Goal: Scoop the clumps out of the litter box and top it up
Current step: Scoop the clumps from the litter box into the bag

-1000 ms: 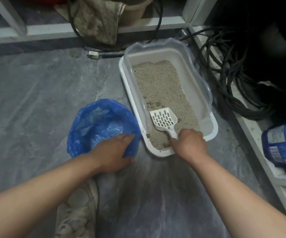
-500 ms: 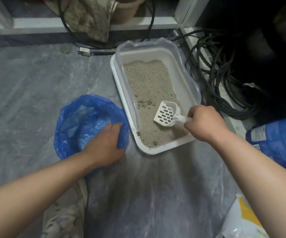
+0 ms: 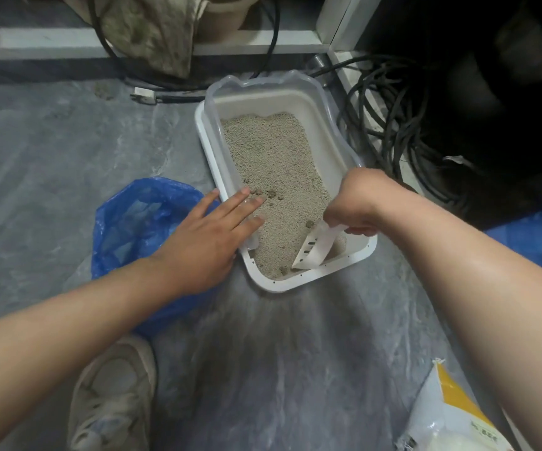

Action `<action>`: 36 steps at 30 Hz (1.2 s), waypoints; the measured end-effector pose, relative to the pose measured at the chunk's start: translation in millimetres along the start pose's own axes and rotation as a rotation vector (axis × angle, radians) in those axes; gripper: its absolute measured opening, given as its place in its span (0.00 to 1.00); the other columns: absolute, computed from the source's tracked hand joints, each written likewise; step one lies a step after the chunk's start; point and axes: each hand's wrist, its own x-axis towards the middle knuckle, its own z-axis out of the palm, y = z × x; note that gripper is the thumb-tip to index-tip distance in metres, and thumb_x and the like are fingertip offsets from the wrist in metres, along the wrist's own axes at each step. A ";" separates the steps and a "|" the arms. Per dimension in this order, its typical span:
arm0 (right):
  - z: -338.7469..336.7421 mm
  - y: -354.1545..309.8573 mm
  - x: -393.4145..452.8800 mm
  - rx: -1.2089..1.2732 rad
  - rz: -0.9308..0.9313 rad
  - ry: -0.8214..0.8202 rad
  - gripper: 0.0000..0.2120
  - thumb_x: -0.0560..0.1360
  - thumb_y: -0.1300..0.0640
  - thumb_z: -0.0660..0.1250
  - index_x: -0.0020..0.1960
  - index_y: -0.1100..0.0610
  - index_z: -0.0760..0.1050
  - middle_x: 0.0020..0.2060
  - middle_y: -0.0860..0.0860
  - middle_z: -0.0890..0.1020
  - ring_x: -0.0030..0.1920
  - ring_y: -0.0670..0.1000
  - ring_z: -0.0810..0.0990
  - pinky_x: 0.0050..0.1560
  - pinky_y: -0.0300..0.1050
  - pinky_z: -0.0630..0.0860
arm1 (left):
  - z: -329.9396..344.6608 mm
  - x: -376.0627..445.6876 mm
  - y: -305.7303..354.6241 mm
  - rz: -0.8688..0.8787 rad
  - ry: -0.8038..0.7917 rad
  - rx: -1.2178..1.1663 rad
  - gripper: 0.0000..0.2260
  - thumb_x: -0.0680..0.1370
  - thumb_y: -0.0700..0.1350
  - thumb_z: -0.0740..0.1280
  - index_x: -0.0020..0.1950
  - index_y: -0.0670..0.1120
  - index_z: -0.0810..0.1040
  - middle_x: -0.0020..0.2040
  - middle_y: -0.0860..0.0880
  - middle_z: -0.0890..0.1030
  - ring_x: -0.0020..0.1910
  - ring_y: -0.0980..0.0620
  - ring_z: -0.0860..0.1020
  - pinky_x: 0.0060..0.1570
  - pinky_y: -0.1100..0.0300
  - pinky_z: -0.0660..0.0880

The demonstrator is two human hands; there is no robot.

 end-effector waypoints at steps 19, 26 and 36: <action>44.8 -18.0 18.4 0.081 -0.307 0.059 0.01 0.68 0.60 0.70 0.38 0.56 0.81 0.33 0.52 0.81 0.35 0.51 0.80 0.28 0.38 0.67 | 4.9 -8.7 -4.4 -0.047 0.026 -0.103 0.31 0.72 0.38 0.69 0.74 0.50 0.68 0.79 0.49 0.64 0.82 0.48 0.51 0.77 0.40 0.57; 37.3 -1.3 24.3 0.005 -0.303 0.147 0.02 0.67 0.60 0.68 0.37 0.56 0.79 0.33 0.54 0.81 0.36 0.55 0.80 0.33 0.45 0.78 | 6.4 -10.3 -6.6 -0.055 0.016 -0.119 0.32 0.72 0.40 0.70 0.75 0.51 0.67 0.79 0.50 0.62 0.82 0.49 0.50 0.78 0.41 0.55; 32.6 -6.6 13.0 0.067 -0.303 0.149 0.03 0.67 0.59 0.69 0.38 0.56 0.81 0.34 0.53 0.82 0.37 0.52 0.80 0.31 0.39 0.73 | 4.1 -11.0 -4.7 -0.066 0.005 -0.137 0.31 0.72 0.41 0.69 0.75 0.51 0.67 0.80 0.50 0.62 0.82 0.50 0.49 0.78 0.40 0.54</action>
